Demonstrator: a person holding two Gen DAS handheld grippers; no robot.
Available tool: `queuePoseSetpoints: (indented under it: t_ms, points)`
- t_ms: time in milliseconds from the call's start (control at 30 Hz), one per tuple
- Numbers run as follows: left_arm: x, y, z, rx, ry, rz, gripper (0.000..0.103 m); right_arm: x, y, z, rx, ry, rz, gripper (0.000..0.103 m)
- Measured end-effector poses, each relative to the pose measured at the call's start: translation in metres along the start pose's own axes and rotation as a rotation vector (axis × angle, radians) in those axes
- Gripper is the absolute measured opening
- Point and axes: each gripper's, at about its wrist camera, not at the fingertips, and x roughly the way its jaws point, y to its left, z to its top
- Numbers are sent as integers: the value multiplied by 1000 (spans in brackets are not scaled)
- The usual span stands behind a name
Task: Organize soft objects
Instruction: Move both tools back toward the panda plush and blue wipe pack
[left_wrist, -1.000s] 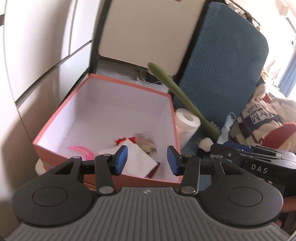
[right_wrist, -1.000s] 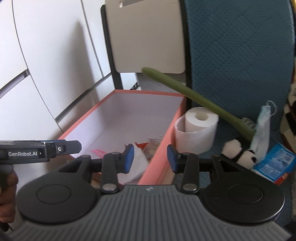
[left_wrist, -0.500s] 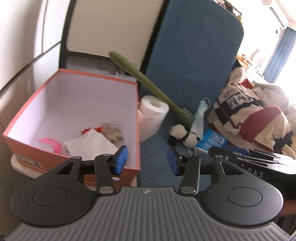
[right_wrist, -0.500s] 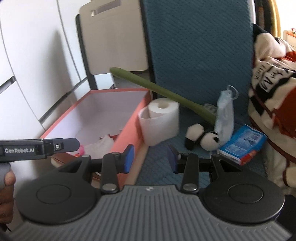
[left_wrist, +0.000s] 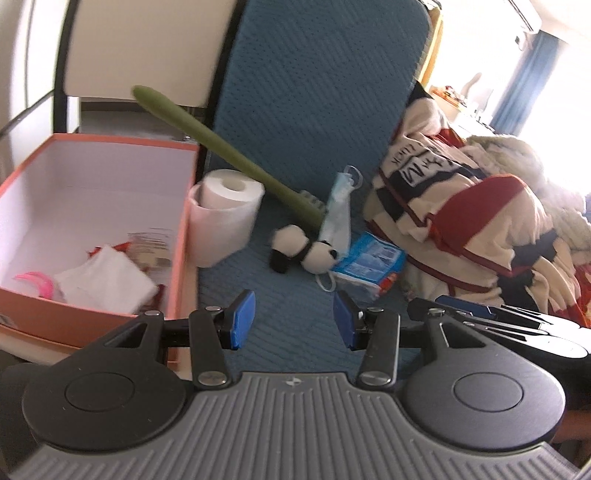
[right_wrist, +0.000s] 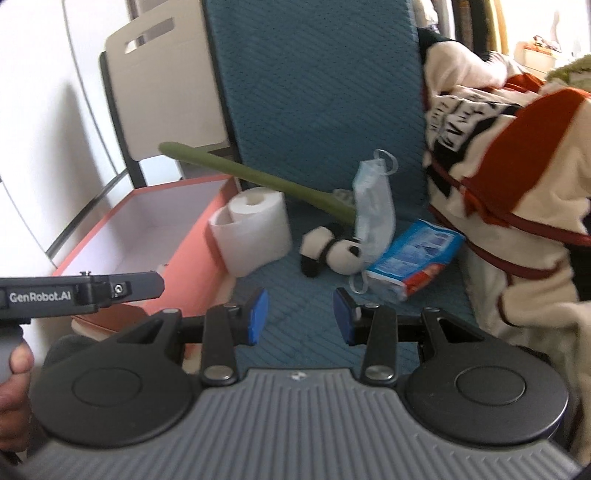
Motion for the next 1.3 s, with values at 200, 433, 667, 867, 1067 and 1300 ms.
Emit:
queuePoseSetpoints:
  t_ms: [200, 433, 667, 867, 1067, 1300]
  points:
    - [12, -27, -6, 26, 19, -17, 53, -10, -26, -12, 33, 5, -29, 42]
    - [22, -54, -15, 40, 42, -26, 53, -19, -54, -24, 78, 11, -46, 42]
    - [37, -68, -21, 62, 73, -16, 53, -13, -75, -33, 101, 18, -66, 42]
    - [59, -62, -18, 81, 105, -1, 53, 1, -85, -38, 111, 12, -82, 42]
    - [88, -54, -15, 82, 121, 4, 53, 18, -87, -36, 92, -4, -101, 42]
    - [122, -46, -3, 72, 119, 11, 53, 41, -89, -28, 65, -42, -124, 42]
